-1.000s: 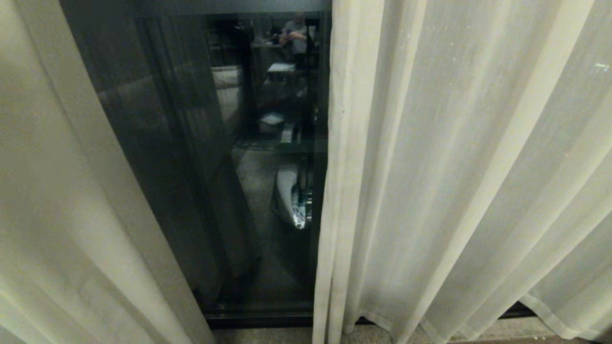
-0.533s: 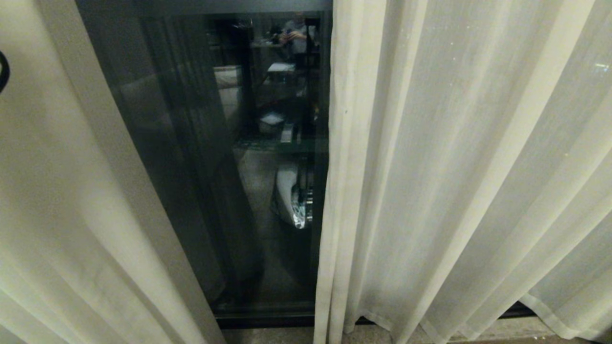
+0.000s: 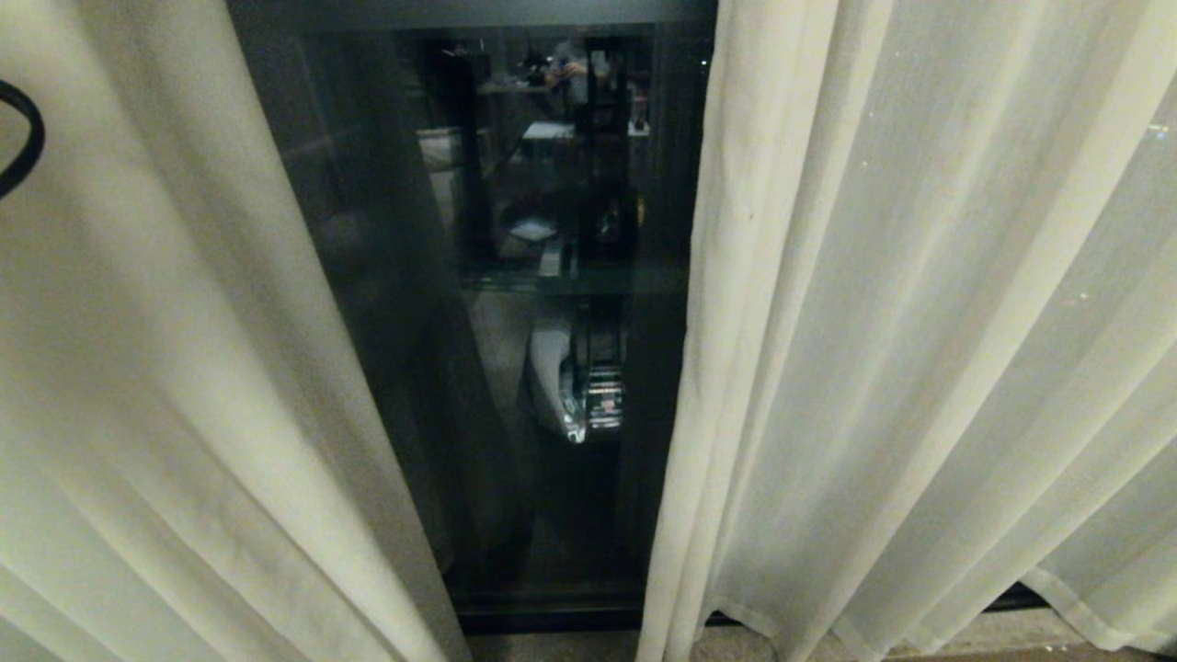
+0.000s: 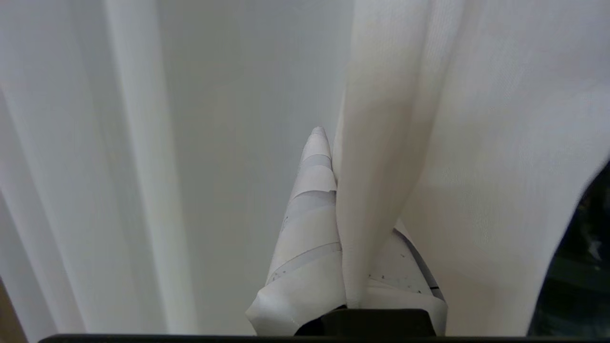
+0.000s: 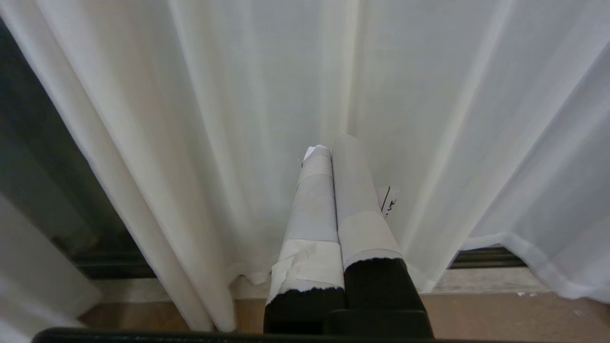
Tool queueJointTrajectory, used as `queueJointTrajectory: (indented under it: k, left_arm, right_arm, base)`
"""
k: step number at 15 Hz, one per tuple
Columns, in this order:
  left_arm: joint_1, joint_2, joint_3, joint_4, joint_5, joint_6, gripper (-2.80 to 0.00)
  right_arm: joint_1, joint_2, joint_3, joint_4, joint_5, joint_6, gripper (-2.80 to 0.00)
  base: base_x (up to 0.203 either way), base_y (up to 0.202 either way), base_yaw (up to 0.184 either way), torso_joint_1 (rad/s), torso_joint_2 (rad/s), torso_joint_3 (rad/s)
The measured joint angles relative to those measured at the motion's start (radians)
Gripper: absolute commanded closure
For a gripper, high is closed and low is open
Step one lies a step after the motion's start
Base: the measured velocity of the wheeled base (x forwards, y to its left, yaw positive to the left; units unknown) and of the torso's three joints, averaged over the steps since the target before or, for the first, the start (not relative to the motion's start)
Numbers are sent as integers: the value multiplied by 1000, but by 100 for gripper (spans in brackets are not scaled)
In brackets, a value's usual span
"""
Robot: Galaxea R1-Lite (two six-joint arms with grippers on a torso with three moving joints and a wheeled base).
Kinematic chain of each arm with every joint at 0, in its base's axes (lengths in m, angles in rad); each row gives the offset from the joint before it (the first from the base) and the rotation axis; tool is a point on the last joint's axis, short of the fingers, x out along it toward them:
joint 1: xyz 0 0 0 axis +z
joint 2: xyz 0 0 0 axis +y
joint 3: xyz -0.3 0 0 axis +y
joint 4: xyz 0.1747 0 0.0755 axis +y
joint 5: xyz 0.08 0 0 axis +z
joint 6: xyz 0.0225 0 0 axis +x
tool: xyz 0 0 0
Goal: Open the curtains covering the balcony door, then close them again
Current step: Pull the inner curtains open on both sides
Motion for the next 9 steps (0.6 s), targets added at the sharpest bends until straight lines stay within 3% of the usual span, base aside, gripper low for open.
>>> queueJointTrajectory:
  k: [9]
  left_arm:
    - [1,-7,8,3,4,-1,0]
  right_arm:
    - [1,0,0,0,0,1,0]
  base:
    - [0,191,1,3,3,2]
